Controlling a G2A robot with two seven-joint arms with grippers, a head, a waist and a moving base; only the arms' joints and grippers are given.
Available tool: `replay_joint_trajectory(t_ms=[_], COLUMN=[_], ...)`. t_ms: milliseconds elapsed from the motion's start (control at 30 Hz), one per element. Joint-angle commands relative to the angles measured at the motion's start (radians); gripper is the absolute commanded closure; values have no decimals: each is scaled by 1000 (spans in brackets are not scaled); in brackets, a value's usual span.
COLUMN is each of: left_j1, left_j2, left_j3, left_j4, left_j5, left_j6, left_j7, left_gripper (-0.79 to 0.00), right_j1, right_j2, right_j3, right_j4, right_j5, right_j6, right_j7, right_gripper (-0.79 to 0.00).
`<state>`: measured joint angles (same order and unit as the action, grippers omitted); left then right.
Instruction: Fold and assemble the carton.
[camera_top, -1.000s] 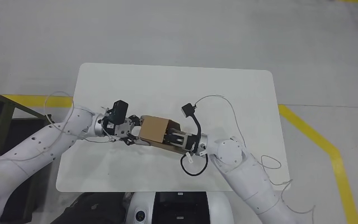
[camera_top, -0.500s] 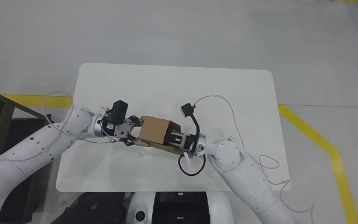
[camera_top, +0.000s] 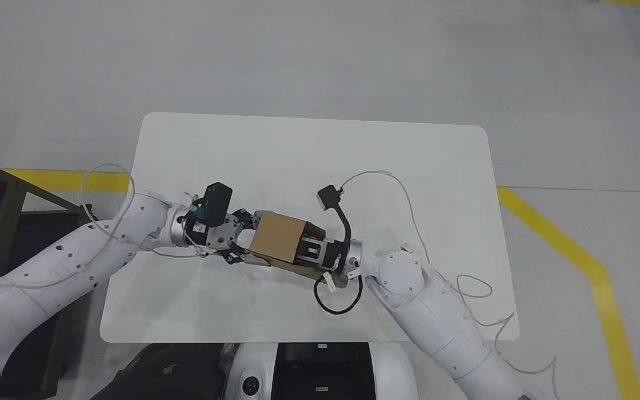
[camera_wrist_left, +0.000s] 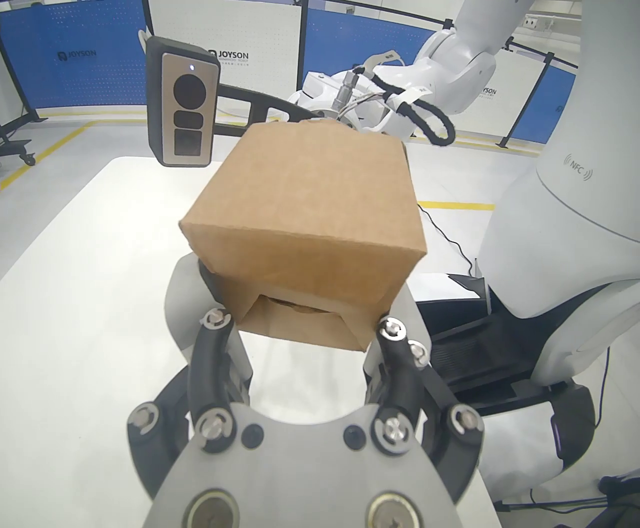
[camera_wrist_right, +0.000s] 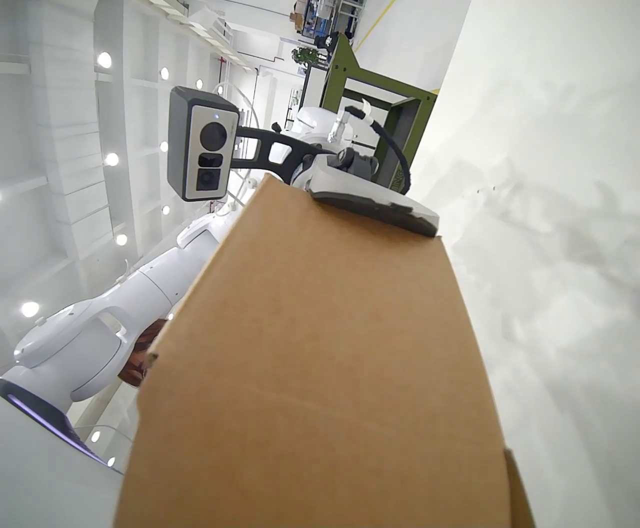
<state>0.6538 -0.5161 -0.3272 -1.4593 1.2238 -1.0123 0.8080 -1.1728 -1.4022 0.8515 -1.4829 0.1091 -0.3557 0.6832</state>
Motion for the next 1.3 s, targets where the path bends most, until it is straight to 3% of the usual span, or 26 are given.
replay_joint_trajectory(t_ms=[0, 467, 933, 1267], left_j1=[-2, 8, 12, 12], left_j2=[0, 5, 1, 3], left_j3=[0, -24, -21, -40], left_j4=[4, 26, 12, 45], left_j5=[0, -28, -11, -46], left_j6=[0, 0, 0, 0], left_j7=[0, 0, 0, 0], left_gripper=[-391, -391, -385, -369], right_j1=[3, -31, 13, -18], right_j2=[0, 14, -3, 13], right_j3=[0, 18, -27, 12], right_j4=[3, -40, -2, -47], right_j5=[-6, -61, -28, -68], right_j6=[3, 53, 20, 42], right_j7=[-5, -25, -45, -39], right_gripper=[0, 0, 0, 0])
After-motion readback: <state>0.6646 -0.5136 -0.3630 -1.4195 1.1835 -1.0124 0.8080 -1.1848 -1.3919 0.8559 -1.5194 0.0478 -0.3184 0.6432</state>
